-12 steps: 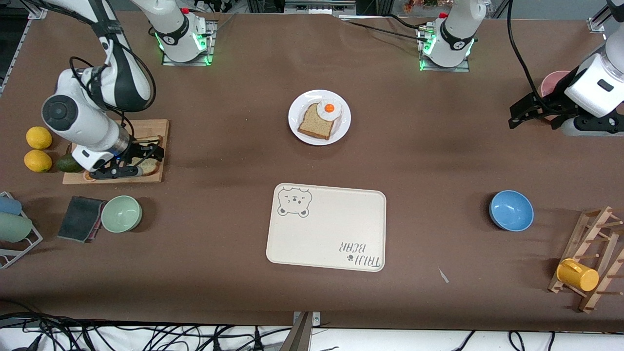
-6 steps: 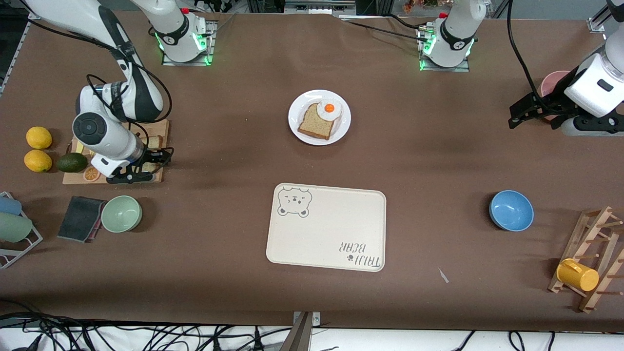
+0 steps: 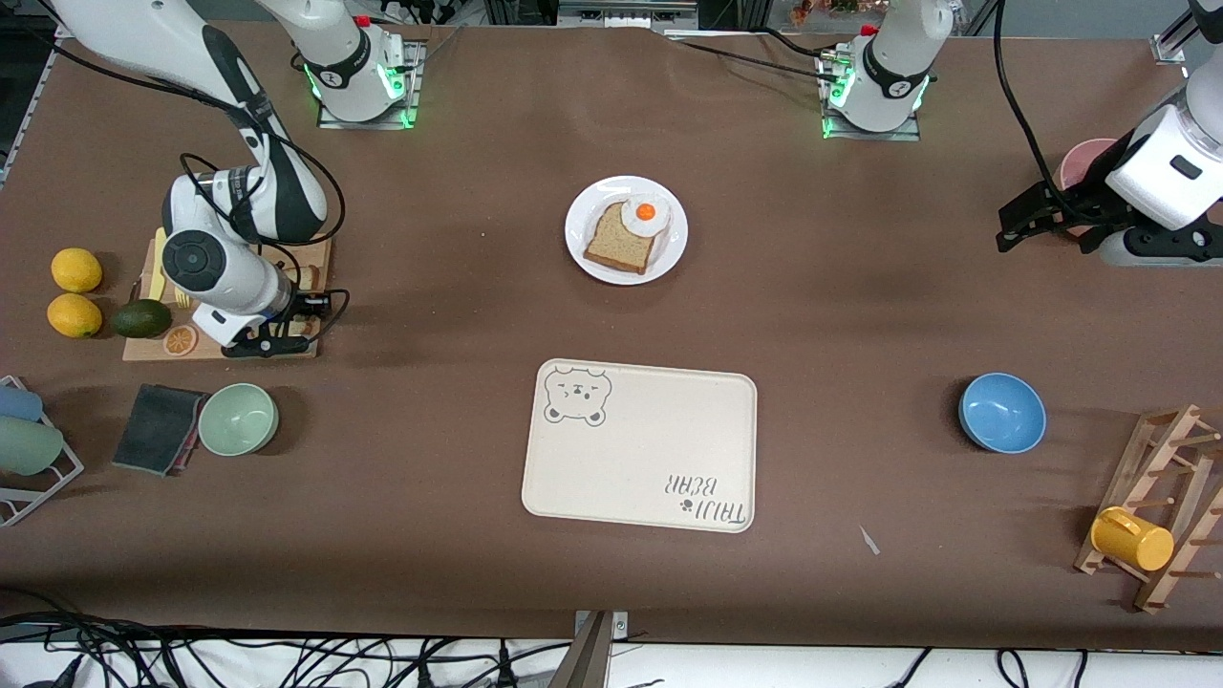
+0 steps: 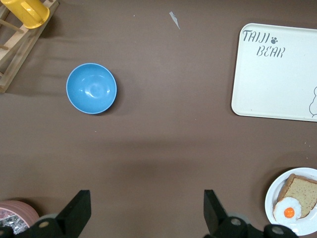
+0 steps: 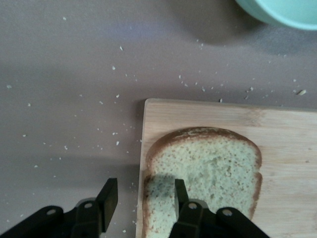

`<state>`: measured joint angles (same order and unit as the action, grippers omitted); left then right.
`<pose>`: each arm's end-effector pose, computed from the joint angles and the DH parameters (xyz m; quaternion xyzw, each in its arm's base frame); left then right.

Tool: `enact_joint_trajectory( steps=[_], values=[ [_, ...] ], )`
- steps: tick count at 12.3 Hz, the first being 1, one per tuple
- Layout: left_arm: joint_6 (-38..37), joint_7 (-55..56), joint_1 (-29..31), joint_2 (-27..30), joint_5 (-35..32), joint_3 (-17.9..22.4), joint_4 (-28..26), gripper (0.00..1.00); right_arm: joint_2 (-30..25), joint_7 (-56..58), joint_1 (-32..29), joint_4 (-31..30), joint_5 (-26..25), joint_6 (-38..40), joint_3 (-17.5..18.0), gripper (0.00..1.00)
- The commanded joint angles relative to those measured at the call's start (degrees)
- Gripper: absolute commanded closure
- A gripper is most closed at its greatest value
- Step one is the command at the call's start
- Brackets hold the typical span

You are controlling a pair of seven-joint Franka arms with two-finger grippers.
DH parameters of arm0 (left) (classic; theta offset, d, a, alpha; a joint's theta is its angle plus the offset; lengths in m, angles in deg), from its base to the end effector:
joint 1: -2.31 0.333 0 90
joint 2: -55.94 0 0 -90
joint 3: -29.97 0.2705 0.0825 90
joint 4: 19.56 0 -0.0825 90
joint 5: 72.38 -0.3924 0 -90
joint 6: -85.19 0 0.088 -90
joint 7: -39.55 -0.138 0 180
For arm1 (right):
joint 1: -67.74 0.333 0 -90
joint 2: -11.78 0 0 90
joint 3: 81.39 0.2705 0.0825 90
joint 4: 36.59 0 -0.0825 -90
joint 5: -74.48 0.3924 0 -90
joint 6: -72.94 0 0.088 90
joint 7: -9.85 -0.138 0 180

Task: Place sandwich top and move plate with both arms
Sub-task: 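Grasp the bread slice edge with the right gripper and lift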

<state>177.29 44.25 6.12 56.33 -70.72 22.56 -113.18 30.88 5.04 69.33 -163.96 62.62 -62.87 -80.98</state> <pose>0.5610 -0.0394 0.5246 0.9998 0.0103 -0.0109 0.0133 0.5135 0.0114 0.1286 0.9921 0.0561 -0.0884 0.0690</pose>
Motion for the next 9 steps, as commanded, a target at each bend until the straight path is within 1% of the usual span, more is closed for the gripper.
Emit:
enact_joint_trajectory(
  steps=[1, 2, 6, 9],
  values=[
    [-0.69, 0.49, -0.38, 0.4, -1.75, -0.06, 0.2, 0.0, -0.47, -2.39, -0.01, -1.48, -1.42, -0.77, -0.06, 0.52],
    [-0.69, 0.4, -0.38, 0.31, -1.75, -0.06, 0.2, 0.0, -0.47, -2.39, -0.01, -1.83, -1.42, -0.77, -0.14, 0.55],
    [-0.69, 0.4, -0.38, 0.4, -1.75, -0.06, 0.2, 0.0, -0.47, -2.91, -0.09, -2.98, -1.42, -0.33, -0.15, 0.55],
    [-0.69, 0.49, -0.38, 0.31, -1.75, -0.06, 0.2, 0.0, 0.06, -3.18, -0.27, -3.24, -1.42, -0.5, -0.15, 0.76]
  ],
)
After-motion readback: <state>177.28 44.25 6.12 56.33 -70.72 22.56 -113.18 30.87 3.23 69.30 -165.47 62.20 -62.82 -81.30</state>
